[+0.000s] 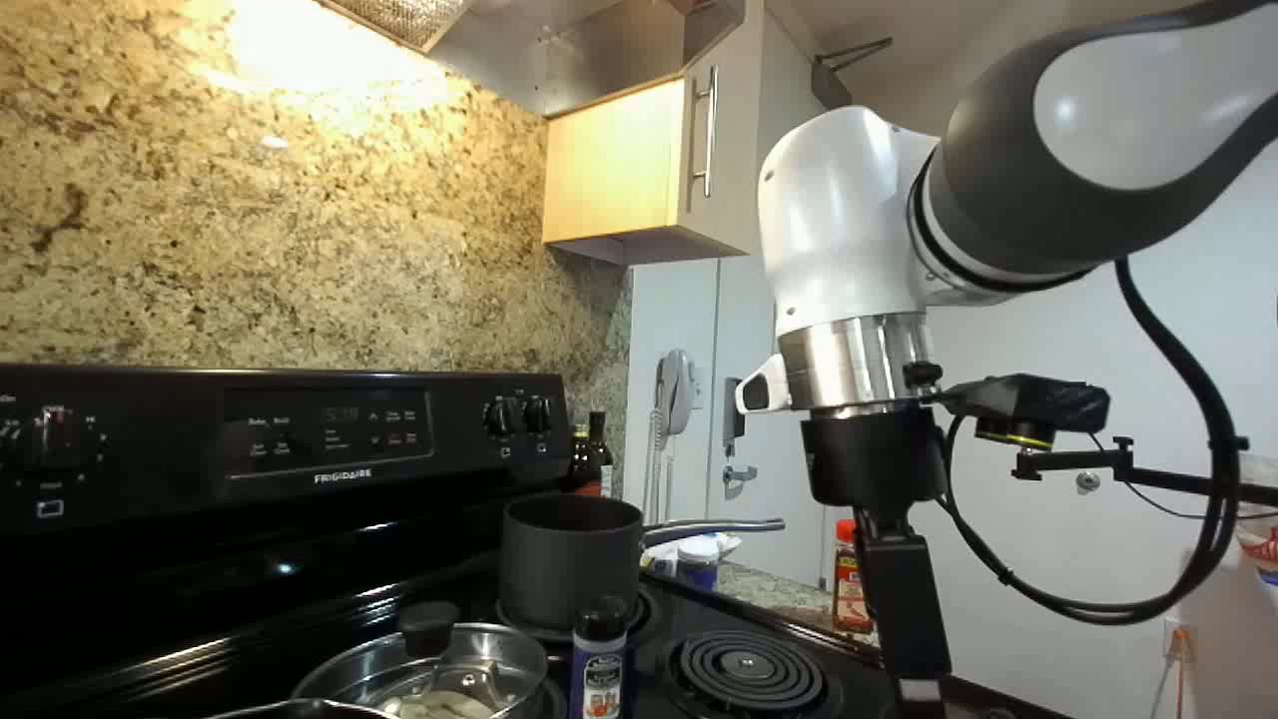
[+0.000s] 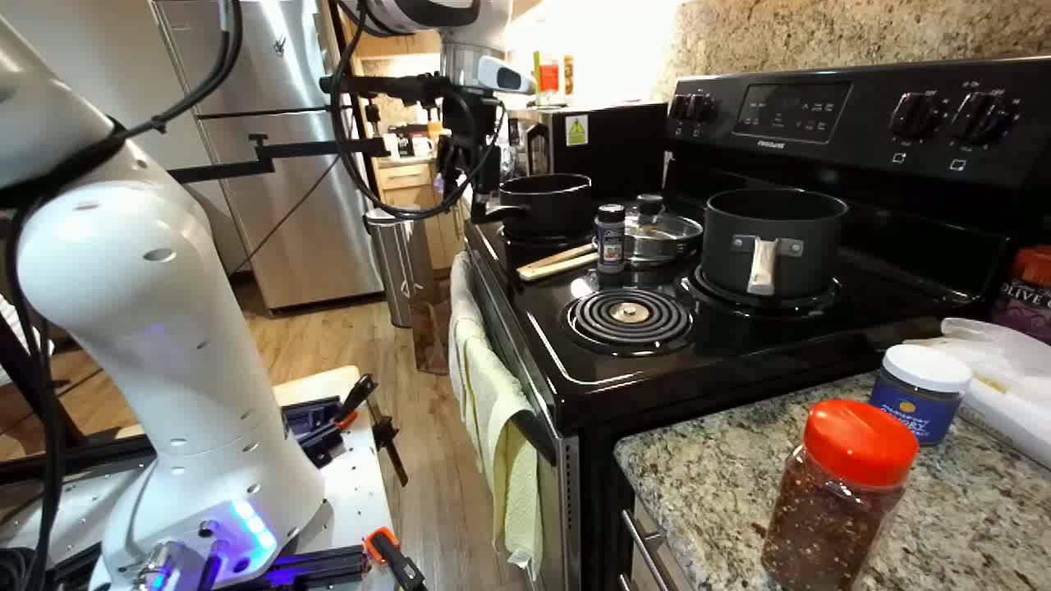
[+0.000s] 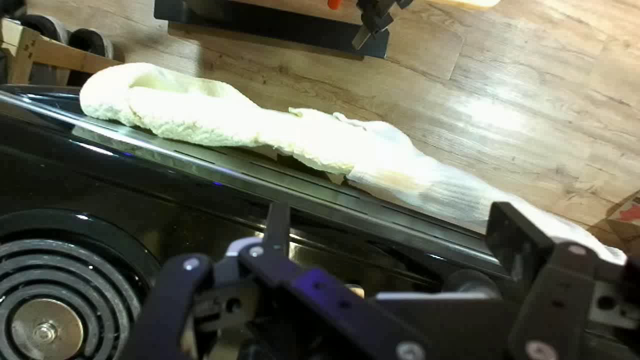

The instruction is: Put the top lid on the stove onto the black pot

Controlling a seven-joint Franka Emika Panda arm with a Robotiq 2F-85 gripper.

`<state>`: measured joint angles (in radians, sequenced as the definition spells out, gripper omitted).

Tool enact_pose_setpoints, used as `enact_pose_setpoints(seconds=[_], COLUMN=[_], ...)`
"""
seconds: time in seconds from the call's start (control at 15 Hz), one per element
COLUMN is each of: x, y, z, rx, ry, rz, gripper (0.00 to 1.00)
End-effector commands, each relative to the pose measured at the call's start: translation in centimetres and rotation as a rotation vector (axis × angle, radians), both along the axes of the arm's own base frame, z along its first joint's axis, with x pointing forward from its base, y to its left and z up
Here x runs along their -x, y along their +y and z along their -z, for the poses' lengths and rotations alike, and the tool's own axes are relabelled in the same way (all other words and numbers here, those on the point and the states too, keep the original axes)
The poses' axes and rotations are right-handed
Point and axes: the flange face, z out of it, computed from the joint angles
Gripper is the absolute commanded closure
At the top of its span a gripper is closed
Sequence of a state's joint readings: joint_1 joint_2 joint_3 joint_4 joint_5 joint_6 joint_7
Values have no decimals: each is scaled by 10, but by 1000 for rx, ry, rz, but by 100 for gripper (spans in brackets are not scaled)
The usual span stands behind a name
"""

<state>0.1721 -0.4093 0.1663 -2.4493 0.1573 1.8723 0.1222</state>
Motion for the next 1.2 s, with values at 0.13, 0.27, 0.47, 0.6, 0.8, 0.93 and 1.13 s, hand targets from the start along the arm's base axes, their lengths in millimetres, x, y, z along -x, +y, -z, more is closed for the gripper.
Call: enact_pose_setpoints(seconds=[0.13, 0.27, 0.47, 0.6, 0.8, 0.93, 1.13], x=[0, -6, -16, -27, -51, -73, -113], y=[0, 1, 2, 3, 7, 13, 23], z=[0, -5, -21, -35, -53, -62, -70], rx=[0, 20, 69, 98, 123, 109, 76], ry=[0, -20, -47, -74, -117, -131, -143], rz=[0, -2, -39, -76, -123, -176, -234], gripper=[0, 0, 0, 0, 0, 0, 0])
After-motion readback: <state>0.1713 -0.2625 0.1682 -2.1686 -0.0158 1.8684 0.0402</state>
